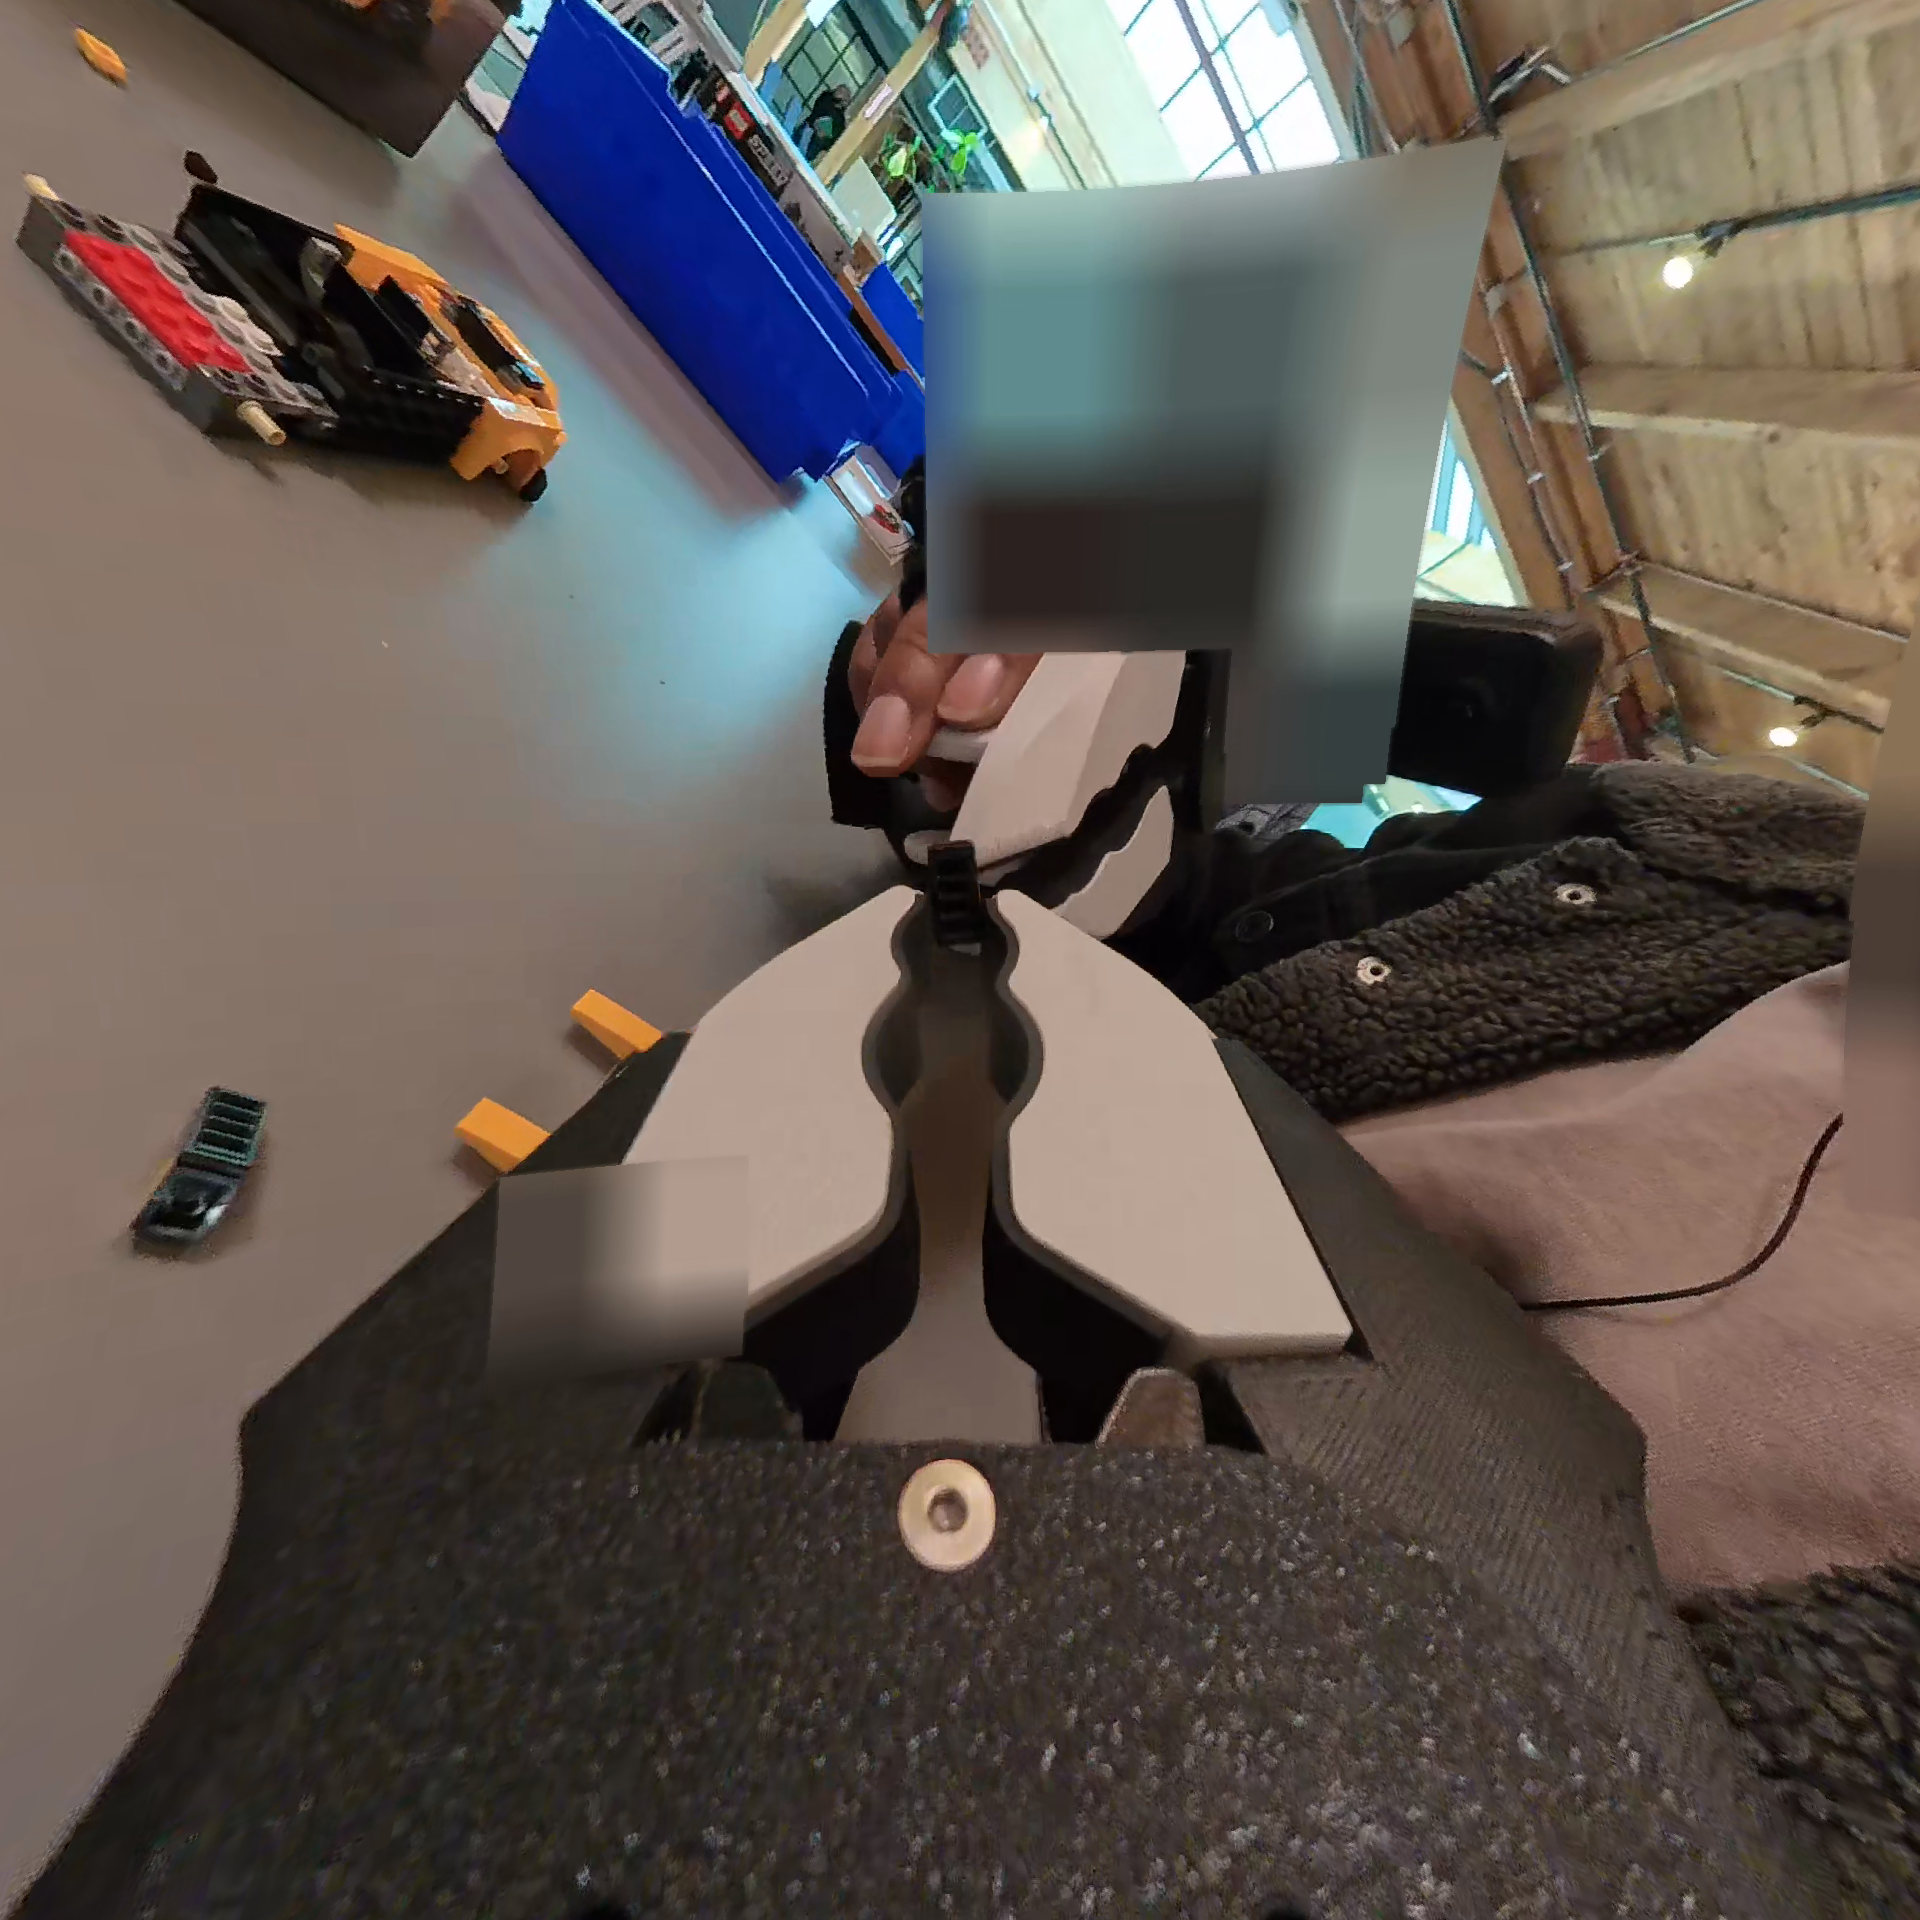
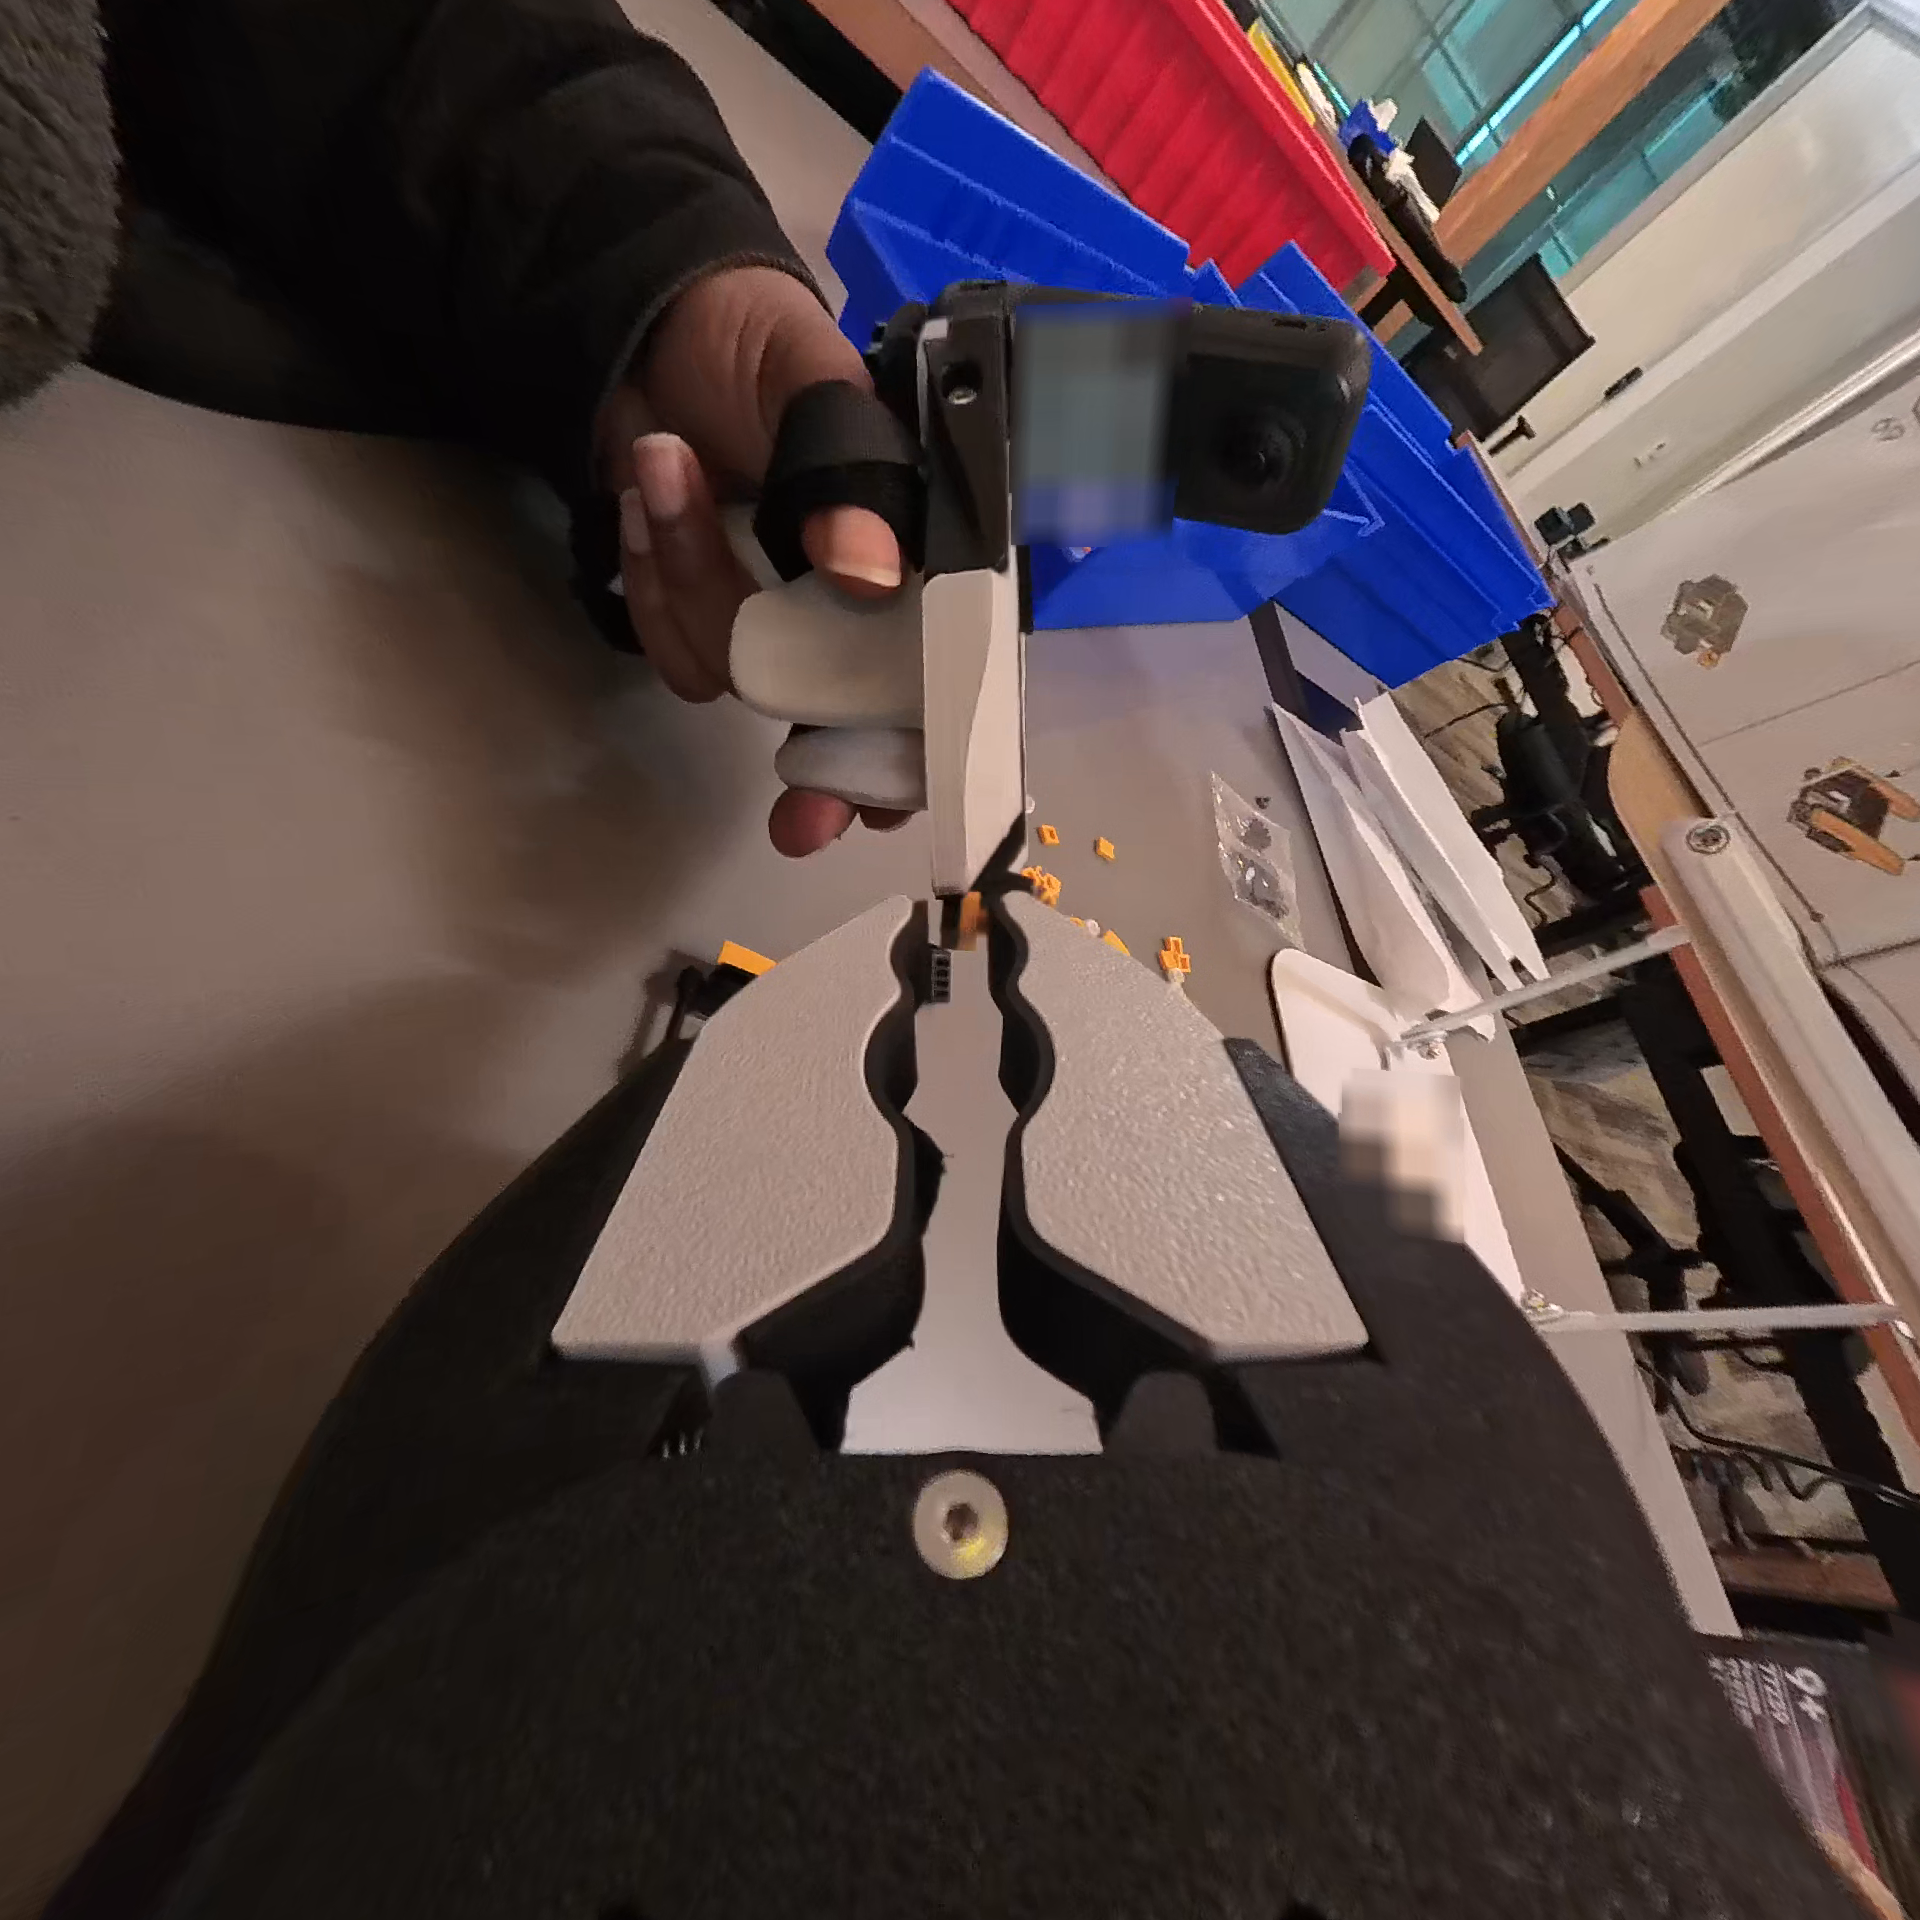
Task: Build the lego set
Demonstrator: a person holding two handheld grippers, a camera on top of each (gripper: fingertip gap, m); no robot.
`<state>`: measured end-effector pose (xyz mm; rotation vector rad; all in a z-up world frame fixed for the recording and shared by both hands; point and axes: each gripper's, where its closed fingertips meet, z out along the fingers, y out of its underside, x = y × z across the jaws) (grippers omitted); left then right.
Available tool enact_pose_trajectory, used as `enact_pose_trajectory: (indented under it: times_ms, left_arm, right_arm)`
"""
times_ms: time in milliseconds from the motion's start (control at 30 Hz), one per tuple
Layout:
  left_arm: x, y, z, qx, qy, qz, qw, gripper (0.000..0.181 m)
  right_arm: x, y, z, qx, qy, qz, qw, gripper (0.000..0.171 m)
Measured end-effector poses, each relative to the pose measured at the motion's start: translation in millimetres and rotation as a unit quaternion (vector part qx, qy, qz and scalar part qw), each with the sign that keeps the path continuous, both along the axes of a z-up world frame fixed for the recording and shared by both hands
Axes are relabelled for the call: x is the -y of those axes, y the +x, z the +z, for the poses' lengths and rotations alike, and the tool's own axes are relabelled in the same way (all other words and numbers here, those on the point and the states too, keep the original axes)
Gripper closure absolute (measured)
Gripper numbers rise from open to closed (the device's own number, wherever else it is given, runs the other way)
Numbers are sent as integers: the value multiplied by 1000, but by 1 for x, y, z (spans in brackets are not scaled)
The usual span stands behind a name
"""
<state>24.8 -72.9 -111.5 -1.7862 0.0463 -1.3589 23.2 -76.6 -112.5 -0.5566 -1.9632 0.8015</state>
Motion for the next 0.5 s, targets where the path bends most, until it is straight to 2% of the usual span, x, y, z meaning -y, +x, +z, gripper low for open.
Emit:
enact_pose_trajectory:
  times_ms: [500]
  left_arm:
    - [5, 5, 5, 7, -4, -32, 999, 173]
  right_arm:
    - [3, 3, 6, -2, 32, 9, 999, 164]
